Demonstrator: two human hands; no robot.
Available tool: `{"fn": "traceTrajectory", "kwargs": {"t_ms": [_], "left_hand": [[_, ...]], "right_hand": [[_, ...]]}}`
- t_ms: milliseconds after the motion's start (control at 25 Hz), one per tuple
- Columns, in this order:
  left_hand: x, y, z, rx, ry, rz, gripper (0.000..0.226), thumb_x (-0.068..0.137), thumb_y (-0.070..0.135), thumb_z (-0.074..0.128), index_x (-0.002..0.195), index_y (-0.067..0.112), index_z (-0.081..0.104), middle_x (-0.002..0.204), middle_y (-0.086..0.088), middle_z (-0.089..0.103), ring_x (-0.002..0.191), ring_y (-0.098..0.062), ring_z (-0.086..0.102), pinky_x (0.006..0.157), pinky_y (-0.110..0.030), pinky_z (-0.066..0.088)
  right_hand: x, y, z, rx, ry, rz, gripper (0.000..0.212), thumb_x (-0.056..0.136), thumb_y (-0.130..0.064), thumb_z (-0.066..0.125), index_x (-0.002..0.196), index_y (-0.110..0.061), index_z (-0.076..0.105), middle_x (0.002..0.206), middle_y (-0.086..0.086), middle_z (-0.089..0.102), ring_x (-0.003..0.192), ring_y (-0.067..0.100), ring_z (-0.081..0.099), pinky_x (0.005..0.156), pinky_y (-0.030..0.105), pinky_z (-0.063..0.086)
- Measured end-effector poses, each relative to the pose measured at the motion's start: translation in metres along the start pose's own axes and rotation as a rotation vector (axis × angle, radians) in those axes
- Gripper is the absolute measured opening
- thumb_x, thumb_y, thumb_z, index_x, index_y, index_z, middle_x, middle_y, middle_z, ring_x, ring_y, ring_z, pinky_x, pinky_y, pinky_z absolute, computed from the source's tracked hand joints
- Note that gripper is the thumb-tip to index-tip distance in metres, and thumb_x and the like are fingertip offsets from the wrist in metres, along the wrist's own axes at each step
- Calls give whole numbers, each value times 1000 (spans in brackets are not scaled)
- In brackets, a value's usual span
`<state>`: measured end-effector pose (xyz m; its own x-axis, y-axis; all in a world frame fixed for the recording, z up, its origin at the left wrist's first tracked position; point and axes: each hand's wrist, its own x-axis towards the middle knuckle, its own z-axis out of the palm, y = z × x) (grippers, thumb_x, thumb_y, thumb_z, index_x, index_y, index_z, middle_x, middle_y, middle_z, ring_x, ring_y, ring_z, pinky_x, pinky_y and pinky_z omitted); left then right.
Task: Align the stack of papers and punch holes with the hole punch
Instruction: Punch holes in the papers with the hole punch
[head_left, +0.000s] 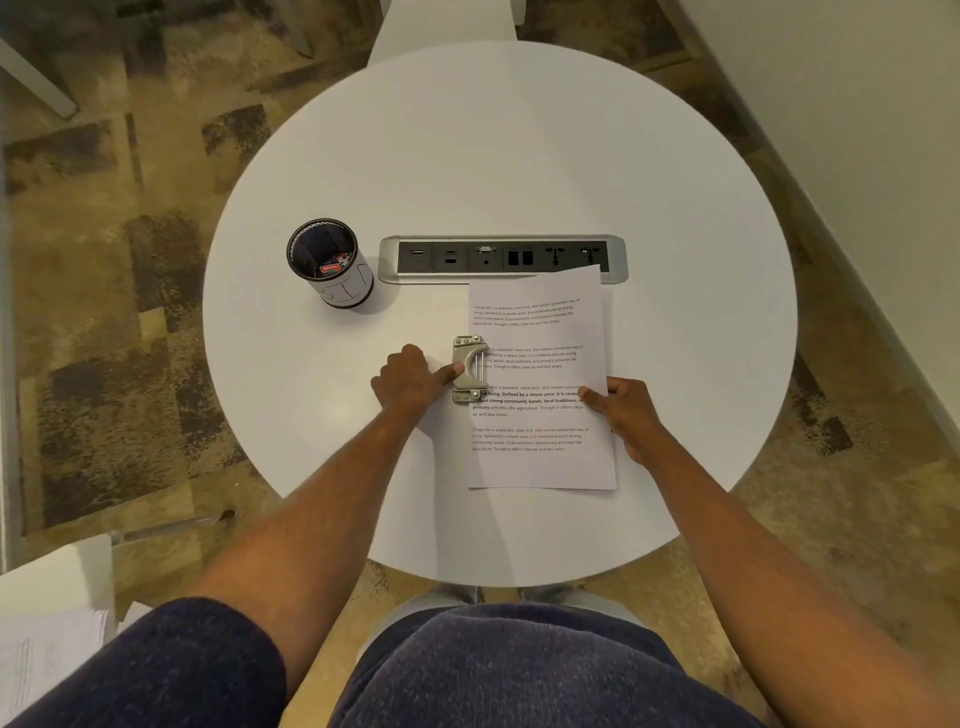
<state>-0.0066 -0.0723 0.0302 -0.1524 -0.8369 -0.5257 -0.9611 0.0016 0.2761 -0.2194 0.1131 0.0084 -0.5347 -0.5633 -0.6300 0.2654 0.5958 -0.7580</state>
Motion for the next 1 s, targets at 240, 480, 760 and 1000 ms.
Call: {"fn": "traceTrajectory", "kwargs": {"t_ms": [240, 480, 760, 1000], "left_hand": [[4, 0, -6, 6, -43, -34, 76, 69, 68, 68, 114, 9, 53, 119, -14, 61, 111, -36, 59, 88, -44, 45], [-6, 5, -11, -60, -30, 3, 68, 73, 58, 71, 113, 5, 55, 118, -15, 62, 110, -36, 60, 82, -41, 47], [-21, 26, -8, -169, 13, 106, 33, 79, 25, 73, 104, 5, 63, 114, -15, 63, 103, -34, 61, 77, -35, 45], [-22, 11, 1, -669, -42, -26, 14, 73, 5, 76, 87, 4, 72, 98, -20, 69, 82, -26, 58, 71, -33, 47]], "right_hand": [[1, 1, 3, -14, 8, -24, 17, 85, -13, 71, 102, -10, 73, 91, 2, 73, 75, 13, 70, 70, 27, 55], [0, 0, 3, -20, 1, -40, 23, 86, -12, 69, 108, -4, 70, 99, 8, 73, 87, 25, 70, 83, 38, 57], [-3, 3, 2, -17, 16, -67, 20, 86, -12, 70, 103, -2, 71, 97, 10, 73, 85, 26, 70, 83, 38, 57], [-7, 3, -2, 69, -16, -37, 13, 85, -11, 71, 97, -7, 72, 83, -1, 75, 66, 11, 72, 53, 20, 54]]}}
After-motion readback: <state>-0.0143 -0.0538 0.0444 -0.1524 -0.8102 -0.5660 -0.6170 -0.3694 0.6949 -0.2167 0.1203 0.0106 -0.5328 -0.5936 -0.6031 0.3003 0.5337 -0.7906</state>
